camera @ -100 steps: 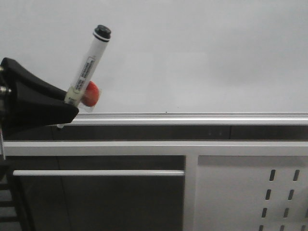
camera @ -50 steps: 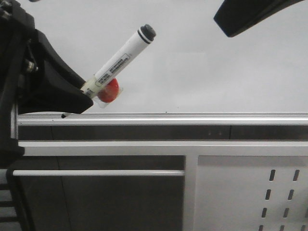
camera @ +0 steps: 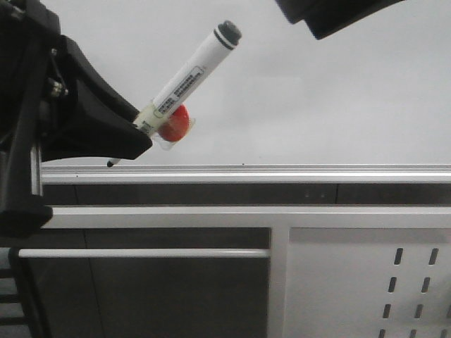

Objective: Write number 1 on whiteboard

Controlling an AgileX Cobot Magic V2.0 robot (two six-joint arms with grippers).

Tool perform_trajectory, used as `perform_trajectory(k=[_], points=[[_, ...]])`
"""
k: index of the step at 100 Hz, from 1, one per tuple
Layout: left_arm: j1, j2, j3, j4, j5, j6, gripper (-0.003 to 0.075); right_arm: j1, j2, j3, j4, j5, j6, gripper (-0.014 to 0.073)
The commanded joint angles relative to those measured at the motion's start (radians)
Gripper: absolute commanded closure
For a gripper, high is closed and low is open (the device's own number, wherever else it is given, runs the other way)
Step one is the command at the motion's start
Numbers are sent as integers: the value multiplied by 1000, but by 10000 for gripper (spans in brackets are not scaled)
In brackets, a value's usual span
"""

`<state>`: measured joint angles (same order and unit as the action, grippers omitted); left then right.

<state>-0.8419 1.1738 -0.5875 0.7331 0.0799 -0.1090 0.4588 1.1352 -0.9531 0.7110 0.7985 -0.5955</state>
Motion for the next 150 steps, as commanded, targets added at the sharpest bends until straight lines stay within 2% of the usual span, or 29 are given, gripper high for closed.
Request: perform_trajectory(k=[1,28,88,97,109,130,140,150], points=[[-9,-14,-36,0,-66,-10,738,21,9,-36,59,-46,-20,347],[-9,-1,-38,-3,-68,-10,738,136,56,-41,60,-178,-20,351],[-9,-1,-48,0,-129,-10,738,136,123,-73,62,-169,-20,356],[-9,-1,-48,0,-129,-10,738,136,123,-75,62,-169,-20,435],[-9,-1,-48,0,-129,-10,738,136,123,-75,62,-170,-20,669],[-9,-1,-48,0,-126,-10,734,136,123,-75,60,-170,-20,669],[-9,-6,-48,-54,-91,-10,675,136,123,-75,47,-170,-20,669],[-9,-22,-55,-77,-5,-10,521,136,119,-75,12,-172,-20,669]])
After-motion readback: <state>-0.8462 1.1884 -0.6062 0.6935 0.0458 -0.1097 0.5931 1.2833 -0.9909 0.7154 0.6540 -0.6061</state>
